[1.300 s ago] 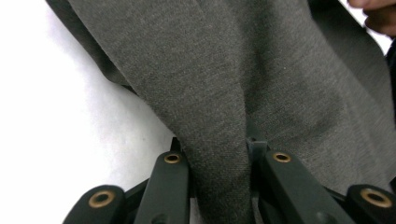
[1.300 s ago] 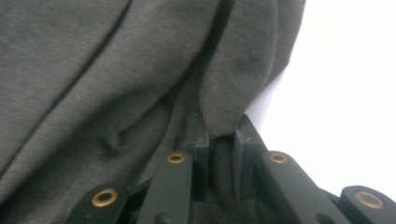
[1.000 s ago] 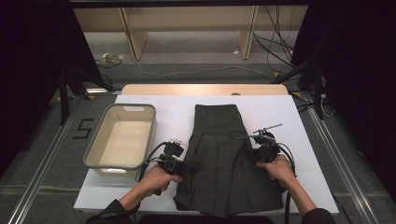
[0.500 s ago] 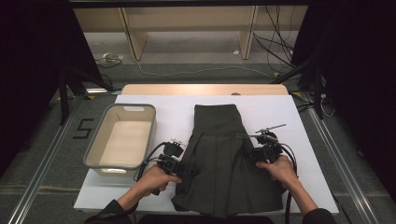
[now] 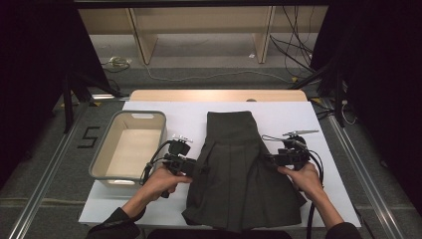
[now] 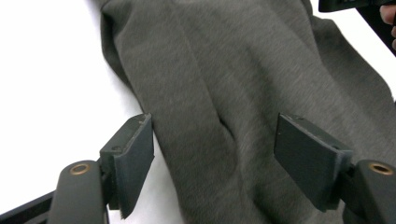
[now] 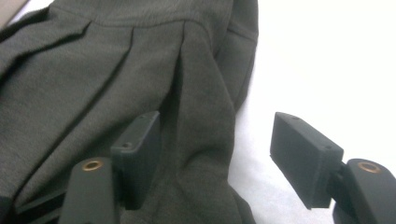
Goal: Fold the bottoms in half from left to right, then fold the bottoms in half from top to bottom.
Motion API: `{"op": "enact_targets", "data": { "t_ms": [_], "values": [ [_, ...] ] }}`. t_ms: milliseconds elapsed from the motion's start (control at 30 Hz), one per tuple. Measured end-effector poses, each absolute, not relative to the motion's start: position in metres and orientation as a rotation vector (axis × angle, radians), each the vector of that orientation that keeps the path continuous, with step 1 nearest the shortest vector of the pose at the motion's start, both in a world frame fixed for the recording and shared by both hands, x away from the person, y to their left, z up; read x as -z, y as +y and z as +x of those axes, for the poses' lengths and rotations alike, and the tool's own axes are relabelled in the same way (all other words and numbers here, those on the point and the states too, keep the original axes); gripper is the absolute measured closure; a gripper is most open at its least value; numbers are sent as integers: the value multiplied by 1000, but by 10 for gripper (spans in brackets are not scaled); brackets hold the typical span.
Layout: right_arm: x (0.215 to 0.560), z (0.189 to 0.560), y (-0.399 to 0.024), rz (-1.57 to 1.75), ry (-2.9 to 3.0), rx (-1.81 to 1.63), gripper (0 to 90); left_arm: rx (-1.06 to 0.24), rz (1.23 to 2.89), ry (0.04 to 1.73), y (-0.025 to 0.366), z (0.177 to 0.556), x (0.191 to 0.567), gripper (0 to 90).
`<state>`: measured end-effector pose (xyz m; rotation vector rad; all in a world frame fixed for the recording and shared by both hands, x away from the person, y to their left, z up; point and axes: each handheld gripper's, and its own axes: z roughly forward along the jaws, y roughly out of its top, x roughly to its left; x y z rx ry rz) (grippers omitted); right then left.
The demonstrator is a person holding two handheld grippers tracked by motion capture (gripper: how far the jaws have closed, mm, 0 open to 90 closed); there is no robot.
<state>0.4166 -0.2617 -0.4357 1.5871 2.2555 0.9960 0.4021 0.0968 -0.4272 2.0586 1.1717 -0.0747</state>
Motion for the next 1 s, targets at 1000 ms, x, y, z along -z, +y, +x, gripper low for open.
{"op": "enact_targets", "data": {
  "t_ms": [1000],
  "values": [
    [430, 425, -253, 1538, 2265, -1049, 216, -53, 1957, 1274, 79, 455, 433, 235]
  ]
}}
